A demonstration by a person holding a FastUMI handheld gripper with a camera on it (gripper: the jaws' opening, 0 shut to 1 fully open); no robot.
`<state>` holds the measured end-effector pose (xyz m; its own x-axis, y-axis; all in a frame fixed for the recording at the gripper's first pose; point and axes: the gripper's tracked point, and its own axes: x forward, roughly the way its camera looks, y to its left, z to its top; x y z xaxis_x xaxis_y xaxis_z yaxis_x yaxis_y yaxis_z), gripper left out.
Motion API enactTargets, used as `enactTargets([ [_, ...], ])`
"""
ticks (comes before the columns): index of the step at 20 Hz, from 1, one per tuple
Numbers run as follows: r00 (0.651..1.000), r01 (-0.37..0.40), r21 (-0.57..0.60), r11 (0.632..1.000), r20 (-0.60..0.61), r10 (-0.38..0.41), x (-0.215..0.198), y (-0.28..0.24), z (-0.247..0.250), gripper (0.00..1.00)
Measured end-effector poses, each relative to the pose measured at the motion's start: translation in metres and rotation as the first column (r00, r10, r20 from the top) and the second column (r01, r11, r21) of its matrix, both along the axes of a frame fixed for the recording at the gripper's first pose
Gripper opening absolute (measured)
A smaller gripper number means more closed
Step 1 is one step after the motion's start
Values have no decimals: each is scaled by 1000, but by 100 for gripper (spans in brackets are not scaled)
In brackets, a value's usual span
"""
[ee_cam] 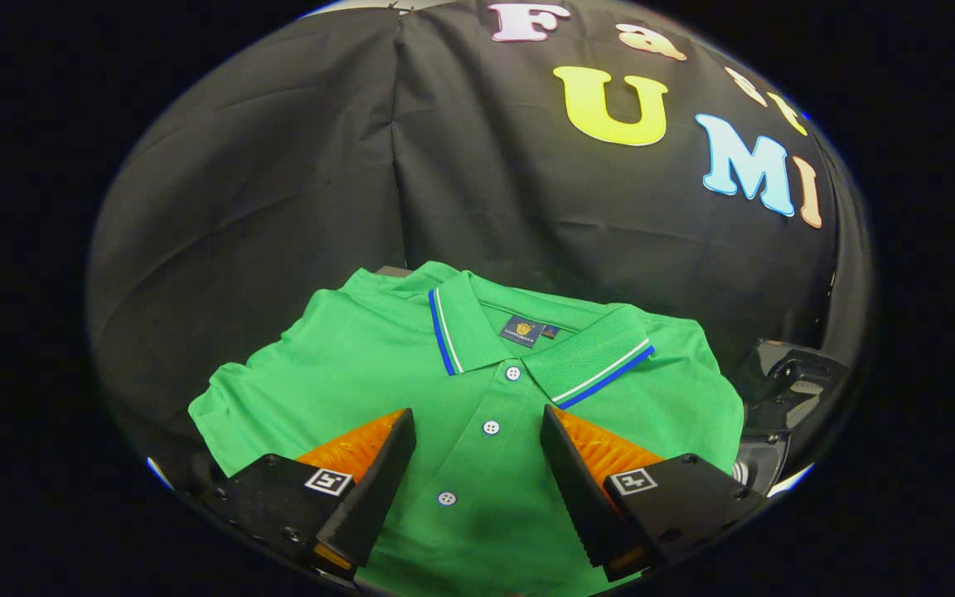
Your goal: Put the clothes into the washing machine and then close the washing machine lid.
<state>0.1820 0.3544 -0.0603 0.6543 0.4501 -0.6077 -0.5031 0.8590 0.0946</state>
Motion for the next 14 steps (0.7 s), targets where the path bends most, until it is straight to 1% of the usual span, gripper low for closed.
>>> enactTargets([
  [2,1000,-15,-20,1000,-16,14,-3,0,0,97],
  [3,999,-19,-12,1000,-26,19,-6,-1,4,96],
  [4,999,-29,-16,999,-35,28,-5,0,0,91],
  [5,999,-35,1,999,-42,35,-6,0,2,90],
  [6,998,-29,25,999,-52,30,-2,2,3,65],
  [8,997,12,84,996,-75,-5,0,1,2,14],
  [9,997,8,94,996,-73,-1,2,1,5,14],
  [10,997,9,113,994,-75,0,-1,3,-1,10],
  [12,995,-28,170,985,-88,44,-9,14,10,2],
  [13,996,-26,220,975,-76,43,-7,12,19,2],
  [14,998,-9,259,966,-61,25,-3,7,29,2],
])
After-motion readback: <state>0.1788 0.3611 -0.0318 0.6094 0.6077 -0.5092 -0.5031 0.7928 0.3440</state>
